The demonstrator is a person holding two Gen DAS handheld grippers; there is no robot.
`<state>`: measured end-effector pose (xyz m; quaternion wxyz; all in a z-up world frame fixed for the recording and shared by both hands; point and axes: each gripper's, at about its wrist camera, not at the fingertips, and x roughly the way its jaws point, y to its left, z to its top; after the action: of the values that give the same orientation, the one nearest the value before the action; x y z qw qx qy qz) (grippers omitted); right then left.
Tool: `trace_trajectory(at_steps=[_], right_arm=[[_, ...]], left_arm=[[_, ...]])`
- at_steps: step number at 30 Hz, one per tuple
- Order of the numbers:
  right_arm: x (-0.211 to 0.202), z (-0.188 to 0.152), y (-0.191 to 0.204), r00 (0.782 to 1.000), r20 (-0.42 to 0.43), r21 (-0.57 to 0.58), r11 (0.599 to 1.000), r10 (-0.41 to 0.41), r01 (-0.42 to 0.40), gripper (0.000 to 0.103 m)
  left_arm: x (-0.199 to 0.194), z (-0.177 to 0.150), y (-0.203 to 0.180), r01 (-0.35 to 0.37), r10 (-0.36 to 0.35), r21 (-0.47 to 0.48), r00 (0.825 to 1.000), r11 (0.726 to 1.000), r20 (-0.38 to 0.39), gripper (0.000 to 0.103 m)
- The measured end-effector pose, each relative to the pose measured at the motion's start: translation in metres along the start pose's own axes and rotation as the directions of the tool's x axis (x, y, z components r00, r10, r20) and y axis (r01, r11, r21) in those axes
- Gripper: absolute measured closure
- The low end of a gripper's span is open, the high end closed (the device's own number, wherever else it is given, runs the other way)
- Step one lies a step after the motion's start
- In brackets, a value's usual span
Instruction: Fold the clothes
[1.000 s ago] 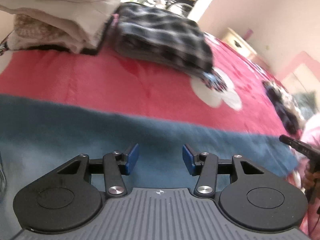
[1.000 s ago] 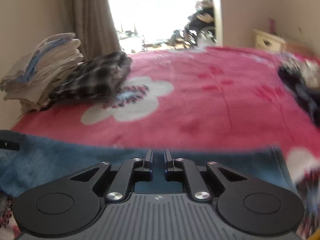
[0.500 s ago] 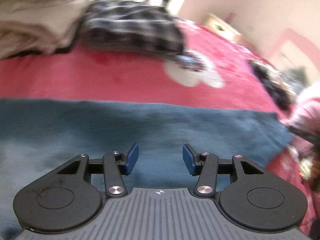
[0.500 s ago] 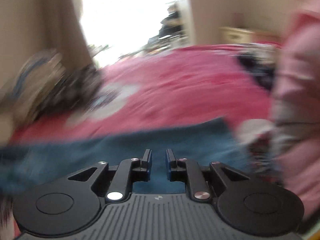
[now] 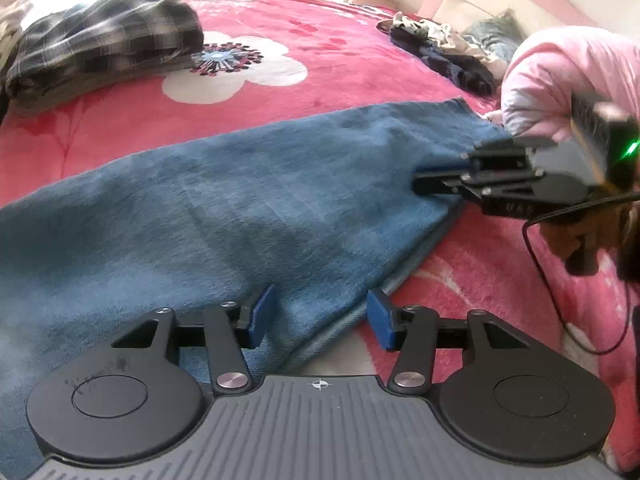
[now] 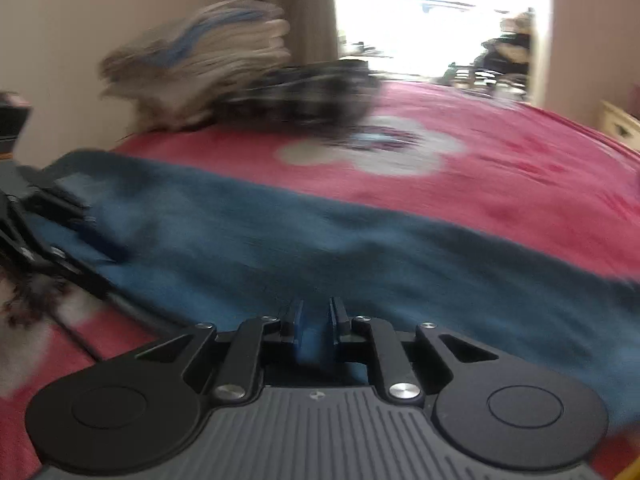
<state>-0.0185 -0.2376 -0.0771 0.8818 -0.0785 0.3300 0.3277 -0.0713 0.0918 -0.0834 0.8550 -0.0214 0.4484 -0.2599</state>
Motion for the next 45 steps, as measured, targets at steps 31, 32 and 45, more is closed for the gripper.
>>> trace_trajectory(at_steps=[31, 32, 45], right_arm=[[-0.059, -0.055, -0.084, 0.953, -0.025, 0.865, 0.472, -0.301, 0.172, 0.058], [-0.056, -0.054, -0.086, 0.953, -0.019, 0.873, 0.460, -0.304, 0.164, 0.057], [-0.026, -0.056, -0.125, 0.932, 0.063, 0.929, 0.362, -0.356, 0.075, 0.055]], left_arm=[[0.008, 0.023, 0.015, -0.110, 0.114, -0.114, 0.993, 0.987, 0.033, 0.052], [0.008, 0.023, 0.015, -0.110, 0.114, -0.114, 0.993, 0.987, 0.033, 0.052], [0.006, 0.021, 0.021, -0.085, 0.093, -0.150, 0.995, 0.985, 0.042, 0.052]])
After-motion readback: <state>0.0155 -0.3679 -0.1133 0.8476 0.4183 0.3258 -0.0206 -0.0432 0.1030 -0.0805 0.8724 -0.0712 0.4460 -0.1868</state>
